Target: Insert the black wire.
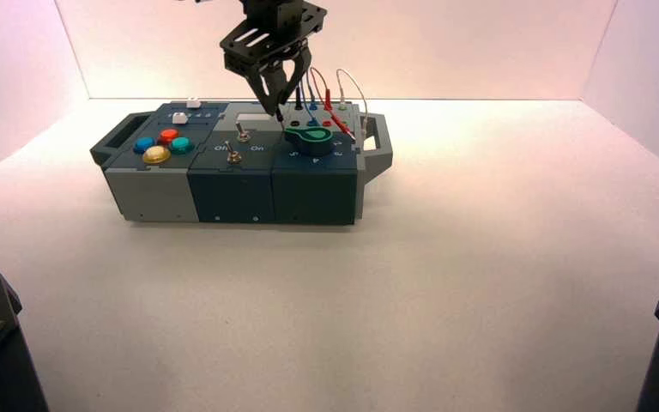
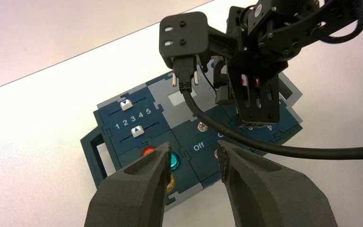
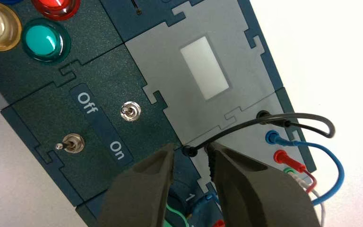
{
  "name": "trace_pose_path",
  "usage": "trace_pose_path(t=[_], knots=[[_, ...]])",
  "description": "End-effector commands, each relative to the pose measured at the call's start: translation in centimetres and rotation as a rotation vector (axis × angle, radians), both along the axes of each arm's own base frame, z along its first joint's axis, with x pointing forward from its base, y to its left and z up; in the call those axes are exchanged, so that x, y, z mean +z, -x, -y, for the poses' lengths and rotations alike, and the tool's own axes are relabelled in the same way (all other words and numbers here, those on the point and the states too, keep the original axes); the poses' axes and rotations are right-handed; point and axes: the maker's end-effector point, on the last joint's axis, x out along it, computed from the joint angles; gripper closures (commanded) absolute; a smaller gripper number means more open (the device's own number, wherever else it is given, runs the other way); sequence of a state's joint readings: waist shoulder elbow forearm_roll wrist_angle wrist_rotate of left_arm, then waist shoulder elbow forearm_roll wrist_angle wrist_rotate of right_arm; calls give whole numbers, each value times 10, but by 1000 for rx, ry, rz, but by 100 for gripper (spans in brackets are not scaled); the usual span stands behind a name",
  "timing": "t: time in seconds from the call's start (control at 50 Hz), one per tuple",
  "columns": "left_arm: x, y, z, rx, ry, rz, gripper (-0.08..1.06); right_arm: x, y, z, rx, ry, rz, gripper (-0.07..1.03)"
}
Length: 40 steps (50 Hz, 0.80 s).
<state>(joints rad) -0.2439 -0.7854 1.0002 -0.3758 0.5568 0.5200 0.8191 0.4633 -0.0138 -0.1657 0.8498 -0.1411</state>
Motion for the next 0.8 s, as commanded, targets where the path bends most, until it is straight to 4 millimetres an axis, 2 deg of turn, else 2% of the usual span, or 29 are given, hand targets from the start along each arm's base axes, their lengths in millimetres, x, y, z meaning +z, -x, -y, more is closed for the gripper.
trace_pose_path(t=[0.02,0.18,0.28,0.58,0.8], knots=[[8,-5,0,4,6,24,44,20,-6,-8,10,-34,39,69],[8,-5,0,4,6,24,44,18,-5,-7,10,-31,36,93],[8,-5,0,4,6,22,44,22,-5,-7,10,-35,40,98],[8,-5,0,4,6,22,44,29,-6,-5,-28,-86,64,99],[8,-5,0,5,6,22,44,36,-11,13,-89,-180,115,99]])
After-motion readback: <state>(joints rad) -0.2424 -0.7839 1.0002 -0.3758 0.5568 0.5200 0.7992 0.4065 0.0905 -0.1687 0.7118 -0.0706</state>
